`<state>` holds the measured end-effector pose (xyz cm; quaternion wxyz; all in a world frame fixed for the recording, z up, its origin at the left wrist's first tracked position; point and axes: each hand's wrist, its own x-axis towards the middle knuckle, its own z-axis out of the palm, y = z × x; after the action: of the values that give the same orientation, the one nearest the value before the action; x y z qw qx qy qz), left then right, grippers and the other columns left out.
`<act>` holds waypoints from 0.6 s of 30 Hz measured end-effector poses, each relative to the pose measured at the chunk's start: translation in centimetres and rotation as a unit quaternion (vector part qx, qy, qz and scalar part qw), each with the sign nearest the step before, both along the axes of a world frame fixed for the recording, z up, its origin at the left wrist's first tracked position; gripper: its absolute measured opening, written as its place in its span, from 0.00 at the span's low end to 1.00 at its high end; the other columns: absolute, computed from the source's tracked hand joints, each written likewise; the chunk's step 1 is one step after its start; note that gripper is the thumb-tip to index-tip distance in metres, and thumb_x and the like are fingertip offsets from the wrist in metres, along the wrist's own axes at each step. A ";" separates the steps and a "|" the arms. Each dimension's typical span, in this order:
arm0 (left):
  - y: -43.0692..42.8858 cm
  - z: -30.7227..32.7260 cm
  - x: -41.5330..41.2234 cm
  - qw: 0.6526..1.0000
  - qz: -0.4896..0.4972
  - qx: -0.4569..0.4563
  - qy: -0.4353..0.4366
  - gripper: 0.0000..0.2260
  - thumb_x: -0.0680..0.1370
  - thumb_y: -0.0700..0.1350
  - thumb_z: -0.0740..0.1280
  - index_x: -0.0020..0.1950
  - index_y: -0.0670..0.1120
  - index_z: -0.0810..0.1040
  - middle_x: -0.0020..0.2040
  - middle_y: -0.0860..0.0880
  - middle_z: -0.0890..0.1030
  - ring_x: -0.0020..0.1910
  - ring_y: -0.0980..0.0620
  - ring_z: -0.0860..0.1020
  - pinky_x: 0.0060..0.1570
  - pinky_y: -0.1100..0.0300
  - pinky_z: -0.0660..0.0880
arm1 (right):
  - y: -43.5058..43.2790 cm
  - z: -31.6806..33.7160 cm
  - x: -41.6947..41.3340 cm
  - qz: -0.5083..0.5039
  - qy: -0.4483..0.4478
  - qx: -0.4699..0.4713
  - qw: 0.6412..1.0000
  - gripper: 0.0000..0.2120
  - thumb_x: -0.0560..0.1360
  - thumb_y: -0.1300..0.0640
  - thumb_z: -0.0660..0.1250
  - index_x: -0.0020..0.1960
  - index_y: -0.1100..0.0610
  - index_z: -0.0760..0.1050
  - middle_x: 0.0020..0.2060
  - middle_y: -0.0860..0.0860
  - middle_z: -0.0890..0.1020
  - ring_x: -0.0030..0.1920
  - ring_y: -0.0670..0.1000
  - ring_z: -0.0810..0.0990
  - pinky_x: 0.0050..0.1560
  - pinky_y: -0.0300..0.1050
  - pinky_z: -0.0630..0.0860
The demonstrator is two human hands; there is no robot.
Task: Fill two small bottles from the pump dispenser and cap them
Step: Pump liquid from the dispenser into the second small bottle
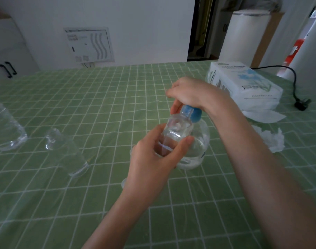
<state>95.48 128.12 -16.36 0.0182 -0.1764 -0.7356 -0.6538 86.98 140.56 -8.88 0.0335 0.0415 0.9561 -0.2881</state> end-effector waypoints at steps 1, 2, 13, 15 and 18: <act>0.0 0.0 0.0 1.000 0.000 0.000 0.000 0.12 0.64 0.61 0.67 0.41 0.55 0.78 0.28 0.56 0.80 0.25 0.61 0.76 0.25 0.70 0.70 | 0.0 -0.1 0.0 0.000 -0.001 -0.001 1.000 0.17 0.79 0.54 0.57 0.61 0.62 0.74 0.50 0.59 0.83 0.53 0.57 0.80 0.53 0.48 0.72; 0.0 0.0 0.0 1.000 -0.001 0.001 -0.001 0.13 0.64 0.61 0.67 0.41 0.55 0.78 0.28 0.56 0.80 0.25 0.61 0.76 0.25 0.71 0.70 | 0.0 -0.1 0.0 -0.001 -0.001 -0.001 1.000 0.16 0.79 0.54 0.57 0.61 0.62 0.73 0.50 0.58 0.83 0.53 0.57 0.80 0.52 0.48 0.72; 0.1 0.3 0.1 1.000 -0.008 0.016 -0.003 0.09 0.65 0.58 0.68 0.40 0.56 0.78 0.28 0.57 0.80 0.25 0.63 0.76 0.25 0.72 0.70 | 0.0 0.7 0.1 0.001 0.025 0.001 1.000 0.18 0.79 0.51 0.57 0.61 0.62 0.73 0.50 0.58 0.82 0.50 0.57 0.81 0.52 0.48 0.72; 0.0 0.3 0.1 1.000 -0.011 0.017 -0.005 0.09 0.65 0.57 0.68 0.41 0.55 0.78 0.28 0.57 0.80 0.25 0.63 0.76 0.25 0.72 0.69 | 0.0 0.6 0.1 0.003 0.019 0.000 1.000 0.18 0.79 0.51 0.57 0.62 0.62 0.73 0.50 0.57 0.82 0.51 0.56 0.81 0.55 0.49 0.72; 0.1 0.3 0.1 1.000 -0.014 0.014 -0.003 0.10 0.66 0.57 0.68 0.43 0.55 0.78 0.29 0.58 0.80 0.26 0.63 0.77 0.25 0.72 0.70 | -0.1 0.5 0.1 0.005 0.015 0.000 1.000 0.18 0.79 0.52 0.57 0.63 0.62 0.72 0.49 0.57 0.82 0.51 0.56 0.80 0.52 0.48 0.71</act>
<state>95.61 128.18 -16.07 0.0095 -0.1843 -0.7239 -0.6647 87.03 140.51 -8.35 0.0207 0.0326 0.9567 -0.2884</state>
